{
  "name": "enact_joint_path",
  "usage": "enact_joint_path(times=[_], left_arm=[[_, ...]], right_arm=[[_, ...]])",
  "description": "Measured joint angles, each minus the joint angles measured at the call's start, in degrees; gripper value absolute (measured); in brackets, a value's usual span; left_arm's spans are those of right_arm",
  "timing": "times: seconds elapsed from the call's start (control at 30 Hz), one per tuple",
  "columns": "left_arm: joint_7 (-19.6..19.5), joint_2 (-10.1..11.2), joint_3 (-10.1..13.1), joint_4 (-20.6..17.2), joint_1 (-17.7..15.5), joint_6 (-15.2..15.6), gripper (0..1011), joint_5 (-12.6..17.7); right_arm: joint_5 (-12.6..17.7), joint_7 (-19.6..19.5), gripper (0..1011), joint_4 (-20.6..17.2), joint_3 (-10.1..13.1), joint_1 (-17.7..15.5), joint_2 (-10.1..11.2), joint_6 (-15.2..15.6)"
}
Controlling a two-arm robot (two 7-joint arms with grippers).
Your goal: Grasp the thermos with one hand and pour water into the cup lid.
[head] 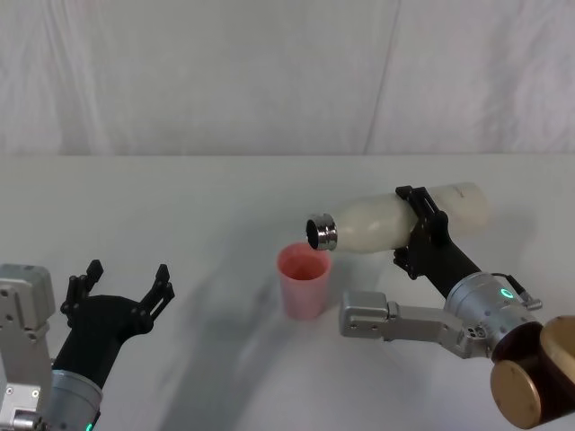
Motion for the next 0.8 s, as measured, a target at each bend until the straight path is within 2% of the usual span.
enact_joint_path(times=[0.8], left_arm=[[0.0,0.0,0.0,0.0,0.0,0.0,1001,0.0]], right_arm=[[-3.8,-1.4,950,0.7,-1.2,0.9,-0.2,1.7]])
